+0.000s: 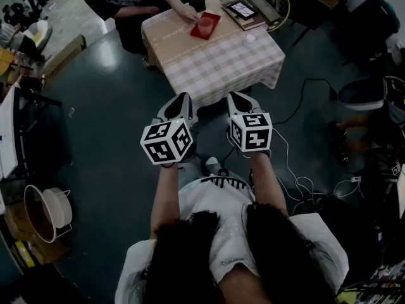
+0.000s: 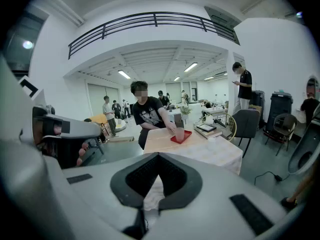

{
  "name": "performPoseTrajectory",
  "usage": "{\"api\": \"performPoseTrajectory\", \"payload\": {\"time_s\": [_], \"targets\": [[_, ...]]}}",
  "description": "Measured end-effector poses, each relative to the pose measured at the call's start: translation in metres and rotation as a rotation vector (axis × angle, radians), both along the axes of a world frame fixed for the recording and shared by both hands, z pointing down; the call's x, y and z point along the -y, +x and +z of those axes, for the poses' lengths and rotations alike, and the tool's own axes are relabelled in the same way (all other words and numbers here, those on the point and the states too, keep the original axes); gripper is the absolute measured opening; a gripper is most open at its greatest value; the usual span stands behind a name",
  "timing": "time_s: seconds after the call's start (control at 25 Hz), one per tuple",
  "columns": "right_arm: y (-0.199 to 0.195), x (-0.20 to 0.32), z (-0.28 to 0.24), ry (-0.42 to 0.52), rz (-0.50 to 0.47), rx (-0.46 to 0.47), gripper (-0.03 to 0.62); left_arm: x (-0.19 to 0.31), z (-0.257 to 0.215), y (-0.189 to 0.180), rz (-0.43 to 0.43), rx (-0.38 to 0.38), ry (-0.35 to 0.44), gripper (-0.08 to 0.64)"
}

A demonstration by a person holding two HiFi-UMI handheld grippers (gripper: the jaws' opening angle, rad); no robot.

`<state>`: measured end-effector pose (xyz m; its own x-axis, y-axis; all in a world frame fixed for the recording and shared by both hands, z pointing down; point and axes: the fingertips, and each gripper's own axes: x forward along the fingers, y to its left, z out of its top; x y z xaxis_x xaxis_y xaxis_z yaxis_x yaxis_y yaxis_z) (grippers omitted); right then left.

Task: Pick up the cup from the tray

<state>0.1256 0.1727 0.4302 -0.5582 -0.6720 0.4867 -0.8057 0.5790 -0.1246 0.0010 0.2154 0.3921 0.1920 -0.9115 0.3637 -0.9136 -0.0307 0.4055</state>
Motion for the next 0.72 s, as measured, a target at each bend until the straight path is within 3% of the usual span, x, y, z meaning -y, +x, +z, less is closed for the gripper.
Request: {"api": "performPoseTrajectory", "payload": {"time_s": [0.72], "targets": [[0.001,0.022,0.011,-0.023,0.011,0.036,0.012,0.020,0.013,-0.005,-0.008,-0.002,-0.011,0.006]]}}
